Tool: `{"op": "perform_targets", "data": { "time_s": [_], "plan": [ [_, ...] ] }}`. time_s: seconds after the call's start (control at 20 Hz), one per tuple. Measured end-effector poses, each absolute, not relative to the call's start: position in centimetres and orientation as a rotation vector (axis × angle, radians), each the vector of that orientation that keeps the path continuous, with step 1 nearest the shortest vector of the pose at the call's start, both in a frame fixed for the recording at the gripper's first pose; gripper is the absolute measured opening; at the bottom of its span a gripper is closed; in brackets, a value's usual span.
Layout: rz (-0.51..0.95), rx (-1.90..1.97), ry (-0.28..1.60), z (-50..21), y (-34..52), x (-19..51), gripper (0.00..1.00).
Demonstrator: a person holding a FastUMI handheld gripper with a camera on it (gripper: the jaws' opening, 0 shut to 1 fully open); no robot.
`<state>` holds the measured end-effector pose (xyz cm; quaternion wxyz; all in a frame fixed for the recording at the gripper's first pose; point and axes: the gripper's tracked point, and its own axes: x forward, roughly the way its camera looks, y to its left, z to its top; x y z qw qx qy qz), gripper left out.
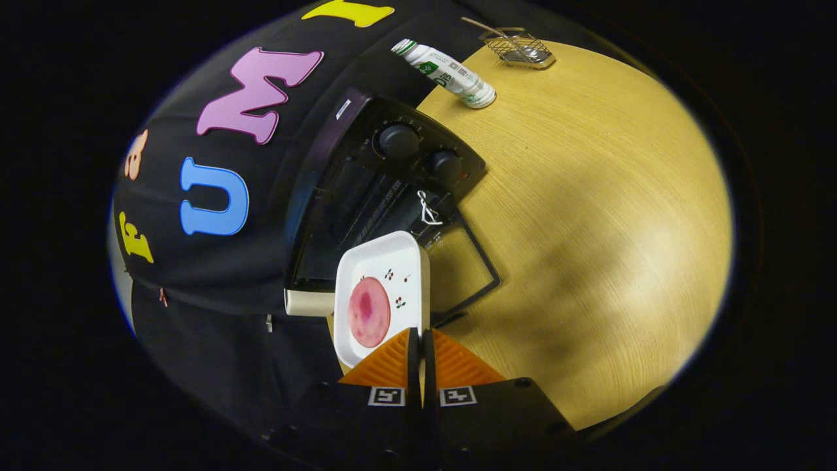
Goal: Open the toaster oven, put the food inside, and close the toaster oven door.
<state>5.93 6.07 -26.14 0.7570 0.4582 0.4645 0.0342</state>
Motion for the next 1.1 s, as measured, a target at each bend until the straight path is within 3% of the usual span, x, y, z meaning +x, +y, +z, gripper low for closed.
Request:
{"op": "perform_targets", "data": {
  "time_s": [0.85, 1.1],
  "plan": [
    [-0.192, 1.265, 0.694, -29.2, 11.5, 19.6, 0.05],
    [-0.343, 1.190, 0.595, -30.1, 9.7, 22.1, 0.05]
  ]
}}
